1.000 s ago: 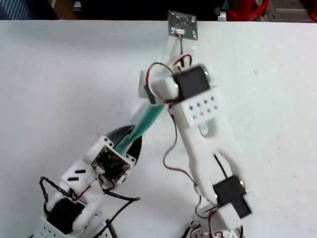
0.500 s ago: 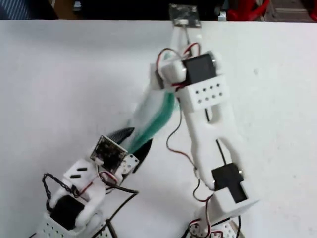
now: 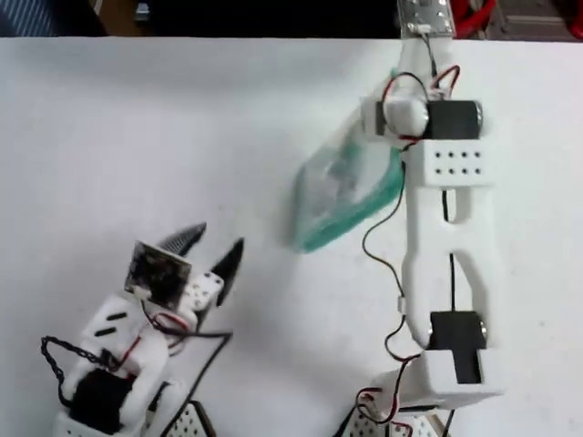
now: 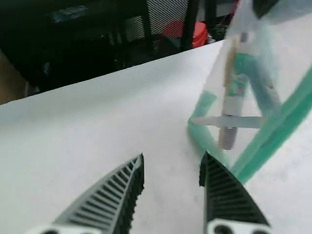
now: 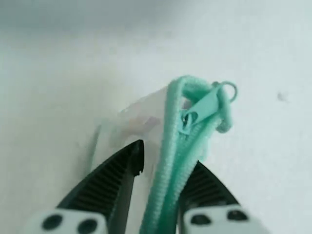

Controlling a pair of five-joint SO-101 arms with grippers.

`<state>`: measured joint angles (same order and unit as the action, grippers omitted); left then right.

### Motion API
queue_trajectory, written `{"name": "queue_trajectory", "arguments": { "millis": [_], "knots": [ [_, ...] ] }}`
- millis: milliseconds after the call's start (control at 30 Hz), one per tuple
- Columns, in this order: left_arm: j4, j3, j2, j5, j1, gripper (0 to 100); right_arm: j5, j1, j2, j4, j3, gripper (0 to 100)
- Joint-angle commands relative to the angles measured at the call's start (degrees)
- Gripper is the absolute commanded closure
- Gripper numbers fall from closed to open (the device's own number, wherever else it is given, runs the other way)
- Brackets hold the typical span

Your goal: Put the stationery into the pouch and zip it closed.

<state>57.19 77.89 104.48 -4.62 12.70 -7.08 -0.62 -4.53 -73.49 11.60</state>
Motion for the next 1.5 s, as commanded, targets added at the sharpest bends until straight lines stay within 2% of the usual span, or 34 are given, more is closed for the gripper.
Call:
{"name": "queue_trajectory", "arguments": {
  "millis": [0,133,267,367,600,667,833,867,933,1000,1067,1233,1400,1467],
  "knots": [
    [-5.7,1.9,0.0,4.3,-3.8,81,-5.8,3.6,-1.0,9.7,-12.1,97.8],
    [-6.4,2.7,0.0,4.5,-3.7,81,-17.4,4.5,-1.0,18.2,-23.4,97.8],
    [-6.4,2.8,0.0,4.5,-3.7,81,-24.4,1.5,-1.0,21.1,-31.2,97.8],
    [-6.4,2.9,0.0,4.5,-3.7,81,-27.0,-2.0,-0.9,20.6,-33.6,97.8],
    [-6.4,2.9,0.0,4.5,-3.6,81,-27.4,-14.5,-0.8,16.4,-34.5,97.8],
    [-6.4,2.9,0.0,4.5,-3.6,81,-27.3,-16.0,-0.8,16.6,-34.2,97.8],
    [-6.5,3.7,0.0,4.8,-3.6,80,-27.3,-13.9,-0.9,17.8,-34.5,96.8],
    [-6.5,3.5,0.0,4.8,-3.6,80,-27.3,-13.1,-0.9,17.1,-34.5,94.2],
    [-6.5,3.3,0.0,4.9,-3.6,80,-26.5,-12.1,-0.9,14.8,-34.5,81.0],
    [-6.5,3.3,0.0,4.9,-3.6,79,-21.9,-11.6,-0.7,13.9,-34.5,64.7],
    [-6.5,3.3,0.0,5.0,-3.6,77,-21.7,-11.1,-0.3,13.7,-34.5,56.6],
    [-6.5,3.3,0.0,3.8,-3.6,79,-23.6,-8.5,-0.2,10.0,-31.7,56.2],
    [-6.5,3.3,0.0,0.1,-4.1,89,-23.7,-0.3,3.5,3.5,-25.6,57.1],
    [-6.5,3.3,0.0,-0.1,-4.2,93,-23.7,3.6,5.9,2.8,-23.7,62.3]
  ]
}}
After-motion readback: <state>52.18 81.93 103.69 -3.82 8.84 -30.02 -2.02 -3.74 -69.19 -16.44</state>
